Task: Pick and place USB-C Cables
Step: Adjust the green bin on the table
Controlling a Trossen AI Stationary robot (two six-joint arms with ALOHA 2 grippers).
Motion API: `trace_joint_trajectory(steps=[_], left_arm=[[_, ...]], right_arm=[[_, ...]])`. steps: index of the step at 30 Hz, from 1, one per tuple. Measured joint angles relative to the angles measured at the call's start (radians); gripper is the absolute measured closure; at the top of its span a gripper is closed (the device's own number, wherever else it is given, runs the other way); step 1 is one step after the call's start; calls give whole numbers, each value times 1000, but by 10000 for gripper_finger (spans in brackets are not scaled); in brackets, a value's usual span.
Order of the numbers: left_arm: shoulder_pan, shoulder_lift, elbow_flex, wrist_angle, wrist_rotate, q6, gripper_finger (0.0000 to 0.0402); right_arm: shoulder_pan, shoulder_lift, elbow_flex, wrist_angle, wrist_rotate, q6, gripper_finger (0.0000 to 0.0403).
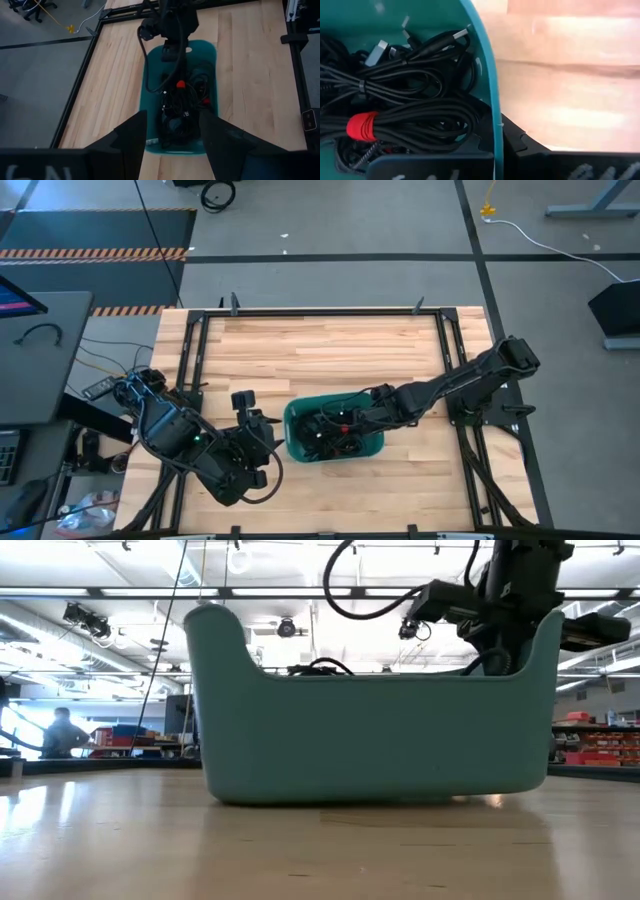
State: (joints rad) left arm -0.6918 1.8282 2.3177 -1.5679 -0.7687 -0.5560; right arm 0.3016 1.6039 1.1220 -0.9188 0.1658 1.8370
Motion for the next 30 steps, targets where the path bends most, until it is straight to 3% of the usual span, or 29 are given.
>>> trace_joint_trajectory(steps=[11,19,30], left_arm=[[0,0,0,-1,0,2,214],[0,0,0,0,0,19,214],[0,0,0,0,0,27,214]], right_arm=[[-81,0,-46,92,49,-30,403],[-76,-2,-69,143,58,-34,403],[-85,-2,-69,129,-7,-125,403]])
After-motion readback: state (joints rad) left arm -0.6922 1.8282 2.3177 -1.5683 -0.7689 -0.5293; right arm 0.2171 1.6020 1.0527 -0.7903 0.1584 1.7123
